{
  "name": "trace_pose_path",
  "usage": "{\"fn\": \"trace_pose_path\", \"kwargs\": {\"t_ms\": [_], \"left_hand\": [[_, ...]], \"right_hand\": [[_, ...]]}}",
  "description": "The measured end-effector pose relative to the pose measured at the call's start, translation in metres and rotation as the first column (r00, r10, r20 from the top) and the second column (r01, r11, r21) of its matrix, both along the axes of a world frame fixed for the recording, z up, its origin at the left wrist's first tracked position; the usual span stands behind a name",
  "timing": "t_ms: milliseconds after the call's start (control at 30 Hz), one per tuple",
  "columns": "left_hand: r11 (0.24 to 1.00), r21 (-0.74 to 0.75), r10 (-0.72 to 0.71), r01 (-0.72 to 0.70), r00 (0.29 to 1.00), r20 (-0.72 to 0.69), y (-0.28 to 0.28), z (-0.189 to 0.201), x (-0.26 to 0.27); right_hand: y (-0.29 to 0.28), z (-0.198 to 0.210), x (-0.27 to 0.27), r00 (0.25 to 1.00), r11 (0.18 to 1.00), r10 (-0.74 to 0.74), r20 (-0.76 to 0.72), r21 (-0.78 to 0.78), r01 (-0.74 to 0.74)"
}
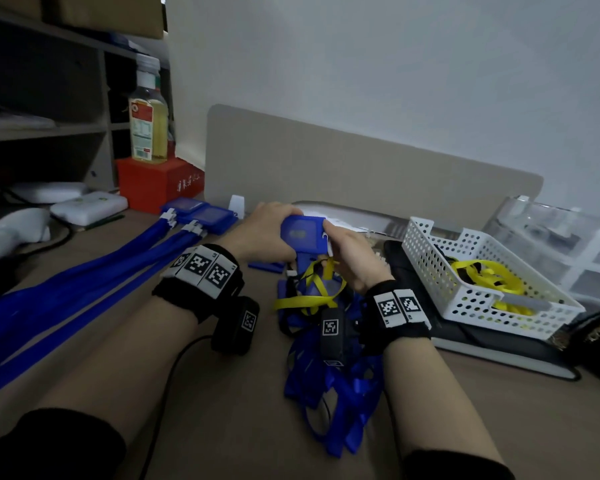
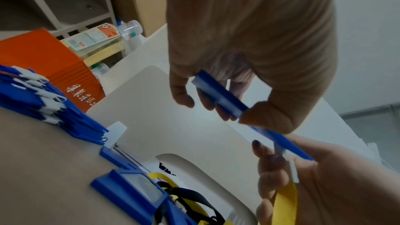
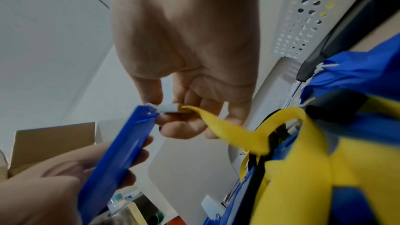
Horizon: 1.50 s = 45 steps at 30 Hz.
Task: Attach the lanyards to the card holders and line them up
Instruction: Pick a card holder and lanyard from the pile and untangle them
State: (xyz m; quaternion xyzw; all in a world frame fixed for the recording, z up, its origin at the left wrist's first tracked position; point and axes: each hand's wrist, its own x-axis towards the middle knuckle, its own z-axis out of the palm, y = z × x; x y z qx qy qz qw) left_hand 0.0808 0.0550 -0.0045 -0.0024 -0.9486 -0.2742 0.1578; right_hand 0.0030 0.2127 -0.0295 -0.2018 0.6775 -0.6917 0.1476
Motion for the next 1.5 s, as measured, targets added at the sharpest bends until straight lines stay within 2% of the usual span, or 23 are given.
{"fn": "trace_pose_path", "kwargs": {"t_ms": [133, 233, 333, 400, 500, 633, 700, 767, 933, 1033, 1200, 1300, 1400, 1500], "left_hand": [[0.986, 0.166, -0.004, 0.006, 1.0, -0.012, -0.004, -0.001, 0.003], [0.942, 0.334, -0.026, 0.028, 1.0, -0.01, -0.004, -0.001, 0.006], [0.923, 0.383, -0.044, 0.043, 0.999, -0.007, -0.001, 0.001, 0.01], [0.95, 0.311, -0.035, 0.035, 0.999, -0.005, 0.0, 0.004, 0.012], [0.997, 0.082, -0.003, 0.002, 1.0, 0.013, -0.002, 0.007, 0.015], [0.987, -0.154, 0.035, -0.034, 0.999, 0.008, -0.005, 0.014, 0.02], [0.972, -0.226, 0.057, -0.056, 0.998, 0.0, -0.006, 0.016, 0.022], [0.974, -0.217, 0.067, -0.063, 0.998, 0.014, -0.008, 0.018, 0.022], [0.998, -0.017, 0.062, -0.062, 0.998, -0.004, -0.014, 0.019, 0.021], [0.997, -0.044, 0.069, -0.069, 0.997, -0.018, -0.017, 0.018, 0.02], [0.989, -0.109, 0.097, -0.102, 0.994, -0.042, -0.028, 0.022, 0.023], [0.963, -0.256, 0.083, -0.087, 0.996, -0.024, -0.032, 0.025, 0.028], [0.894, -0.442, 0.063, -0.078, 0.997, -0.048, -0.032, 0.025, 0.029], [0.807, -0.585, 0.036, -0.086, 0.995, -0.097, -0.029, 0.024, 0.025]], "right_hand": [[-0.005, -0.005, 0.002, 0.999, 0.996, 0.034, 0.039, -0.083, -0.031], [-0.008, -0.005, 0.004, 0.993, 0.988, 0.078, 0.086, -0.137, -0.065], [-0.01, -0.002, 0.006, 0.987, 0.973, 0.094, 0.13, -0.222, -0.064], [-0.01, 0.001, 0.007, 0.985, 0.968, 0.1, 0.141, -0.244, -0.063], [-0.008, 0.003, 0.008, 0.991, 0.976, 0.076, 0.113, -0.211, -0.051], [-0.006, 0.001, 0.009, 0.993, 0.985, 0.07, 0.092, -0.167, -0.054], [-0.008, 0.0, 0.01, 0.996, 0.99, 0.054, 0.07, -0.135, -0.044], [-0.011, 0.0, 0.011, 0.997, 0.99, 0.04, 0.067, -0.134, -0.031], [-0.015, 0.001, 0.011, 0.992, 0.981, 0.065, 0.112, -0.191, -0.043], [-0.015, -0.001, 0.008, 0.988, 0.98, 0.08, 0.132, -0.192, -0.054], [-0.013, 0.0, 0.003, 0.959, 0.956, 0.15, 0.24, -0.281, -0.08], [-0.015, 0.001, 0.006, 0.991, 0.993, 0.033, 0.132, -0.118, -0.017], [-0.015, 0.001, 0.012, 0.996, 0.997, -0.049, -0.071, 0.048, 0.052], [-0.016, 0.002, 0.013, 0.969, 0.986, -0.112, -0.22, 0.1, 0.137]]}}
